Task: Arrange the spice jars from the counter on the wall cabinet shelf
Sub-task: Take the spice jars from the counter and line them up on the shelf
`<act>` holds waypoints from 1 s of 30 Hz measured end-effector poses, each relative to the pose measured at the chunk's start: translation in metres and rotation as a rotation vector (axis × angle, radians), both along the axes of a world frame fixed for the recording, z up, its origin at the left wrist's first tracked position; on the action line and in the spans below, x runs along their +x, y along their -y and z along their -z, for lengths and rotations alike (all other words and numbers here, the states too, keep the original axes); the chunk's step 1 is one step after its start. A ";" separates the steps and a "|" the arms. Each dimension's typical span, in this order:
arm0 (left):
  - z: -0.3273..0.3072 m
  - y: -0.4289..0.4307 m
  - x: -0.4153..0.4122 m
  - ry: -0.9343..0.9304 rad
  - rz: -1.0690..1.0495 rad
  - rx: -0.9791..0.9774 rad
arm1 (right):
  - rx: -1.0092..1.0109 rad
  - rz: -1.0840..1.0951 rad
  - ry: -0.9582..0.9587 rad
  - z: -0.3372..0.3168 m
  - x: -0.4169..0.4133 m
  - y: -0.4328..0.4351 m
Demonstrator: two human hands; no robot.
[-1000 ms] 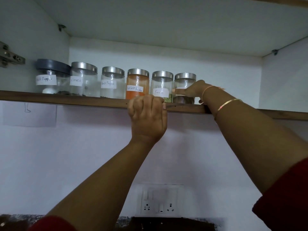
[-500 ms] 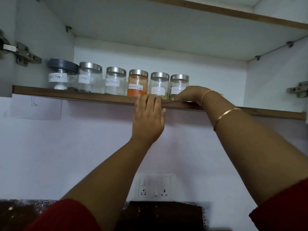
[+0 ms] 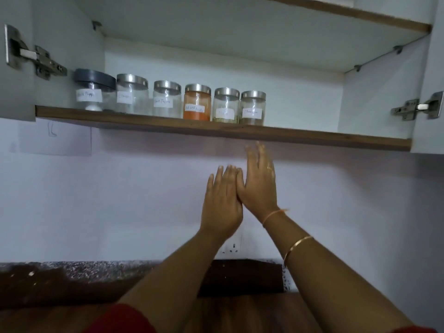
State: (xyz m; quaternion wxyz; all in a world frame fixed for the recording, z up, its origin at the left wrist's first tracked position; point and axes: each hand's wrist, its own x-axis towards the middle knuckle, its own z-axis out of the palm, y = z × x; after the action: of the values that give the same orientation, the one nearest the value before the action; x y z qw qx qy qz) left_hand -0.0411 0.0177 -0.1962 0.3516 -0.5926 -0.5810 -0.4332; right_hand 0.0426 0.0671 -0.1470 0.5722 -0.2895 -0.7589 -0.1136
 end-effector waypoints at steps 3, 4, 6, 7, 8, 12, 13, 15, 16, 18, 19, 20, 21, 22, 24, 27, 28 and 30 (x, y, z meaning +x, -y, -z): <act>0.075 0.008 -0.007 0.036 -0.065 -0.145 | -0.075 -0.024 0.084 0.075 0.001 0.006; 0.098 0.013 -0.011 0.031 -0.101 -0.198 | -0.130 -0.023 0.122 0.099 0.004 0.008; 0.145 0.029 -0.016 0.052 -0.161 -0.326 | -0.259 -0.017 0.190 0.150 0.010 0.013; 0.166 0.038 -0.019 0.073 -0.176 -0.403 | -0.322 -0.010 0.228 0.174 0.014 0.016; 0.184 0.048 -0.020 0.095 -0.187 -0.477 | -0.374 -0.004 0.265 0.195 0.019 0.020; 0.242 0.078 -0.022 0.076 -0.154 -0.729 | -0.582 -0.002 0.444 0.259 0.027 0.043; 0.253 0.084 -0.021 0.073 -0.145 -0.774 | -0.629 -0.006 0.477 0.271 0.028 0.049; 0.269 0.094 -0.018 0.097 -0.116 -0.854 | -0.715 -0.019 0.548 0.291 0.031 0.062; 0.274 0.098 -0.016 0.105 -0.098 -0.866 | -0.752 -0.023 0.608 0.299 0.032 0.067; 0.286 0.103 -0.016 0.069 -0.074 -0.941 | -0.825 -0.033 0.716 0.317 0.035 0.075; 0.289 0.106 -0.016 0.080 -0.070 -1.016 | -0.883 -0.029 0.746 0.324 0.037 0.077; 0.292 0.109 -0.016 0.084 -0.089 -1.094 | -0.951 -0.015 0.775 0.330 0.038 0.080; 0.294 0.112 -0.016 0.093 -0.107 -1.164 | -1.015 0.004 0.804 0.335 0.039 0.081; 0.299 0.114 -0.017 0.121 -0.110 -1.218 | -1.069 0.027 0.838 0.340 0.040 0.081; 0.305 0.119 -0.020 0.169 -0.120 -1.273 | -1.140 0.063 0.909 0.346 0.041 0.081; 0.308 0.122 -0.023 0.202 -0.113 -1.287 | -1.168 0.098 0.954 0.351 0.042 0.083; 0.308 0.123 -0.023 0.210 -0.107 -1.283 | -1.163 0.109 0.956 0.352 0.042 0.084; 0.308 0.123 -0.023 0.234 -0.095 -1.266 | -1.156 0.117 0.939 0.352 0.043 0.085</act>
State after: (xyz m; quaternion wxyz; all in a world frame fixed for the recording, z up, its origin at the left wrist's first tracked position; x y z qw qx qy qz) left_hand -0.0645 -0.1050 -0.5040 -0.1129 -0.6079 -0.7842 -0.0521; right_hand 0.0853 -0.0175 -0.4994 -0.0623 -0.5051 -0.8456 0.1615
